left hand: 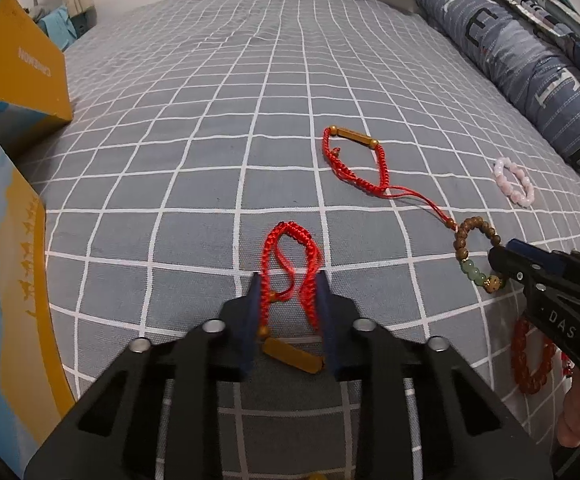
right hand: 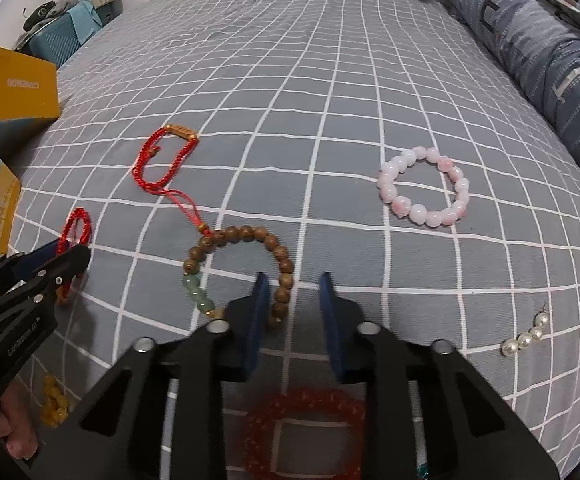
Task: Organize jewelry
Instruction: 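Grasp the red cord bracelet with the left tool while the right tool grasps the brown wooden bead bracelet, then lift both held bracelets and carry them over the white box, then open both tools to drop the bracelets into the white box, then move both open tools back from the box toward the remaining bracelets, then grasp the yellow amber beads with the left tool while the right tool grasps the multicolour glass bracelet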
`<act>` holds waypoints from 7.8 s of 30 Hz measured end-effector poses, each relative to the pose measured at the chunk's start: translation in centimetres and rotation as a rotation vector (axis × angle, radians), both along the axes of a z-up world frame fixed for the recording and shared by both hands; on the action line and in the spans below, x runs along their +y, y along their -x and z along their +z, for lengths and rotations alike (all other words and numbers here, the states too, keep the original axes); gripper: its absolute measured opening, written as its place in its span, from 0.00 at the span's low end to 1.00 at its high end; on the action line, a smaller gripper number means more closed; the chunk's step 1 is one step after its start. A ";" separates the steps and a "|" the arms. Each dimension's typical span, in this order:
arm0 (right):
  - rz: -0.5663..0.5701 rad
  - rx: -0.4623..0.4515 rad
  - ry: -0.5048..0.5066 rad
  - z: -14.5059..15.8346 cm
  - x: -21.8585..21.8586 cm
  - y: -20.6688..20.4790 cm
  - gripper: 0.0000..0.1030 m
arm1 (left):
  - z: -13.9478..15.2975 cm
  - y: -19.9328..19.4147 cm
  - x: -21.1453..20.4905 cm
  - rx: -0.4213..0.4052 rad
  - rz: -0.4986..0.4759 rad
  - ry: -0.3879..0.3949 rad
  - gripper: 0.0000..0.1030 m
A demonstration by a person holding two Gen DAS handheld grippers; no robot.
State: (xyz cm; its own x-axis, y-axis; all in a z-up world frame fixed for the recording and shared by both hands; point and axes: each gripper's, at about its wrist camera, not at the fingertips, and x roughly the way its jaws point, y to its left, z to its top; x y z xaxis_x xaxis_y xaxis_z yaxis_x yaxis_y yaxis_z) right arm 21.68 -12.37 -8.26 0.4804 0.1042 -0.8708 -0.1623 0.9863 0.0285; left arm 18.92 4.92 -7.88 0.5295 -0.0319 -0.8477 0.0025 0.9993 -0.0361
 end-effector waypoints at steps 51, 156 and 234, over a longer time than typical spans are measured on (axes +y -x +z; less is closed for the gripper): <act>-0.033 -0.186 -0.057 10.1 0.8 6.7 0.07 | 9.4 6.1 1.8 -0.117 -0.002 0.013 0.10; 0.266 -0.279 -0.084 16.4 22.7 14.4 0.93 | 14.6 19.9 24.6 -0.160 0.471 -0.073 0.94; -0.254 -0.005 0.045 -0.5 -13.6 11.9 0.14 | -0.8 11.8 -4.5 -0.034 0.036 -0.081 0.16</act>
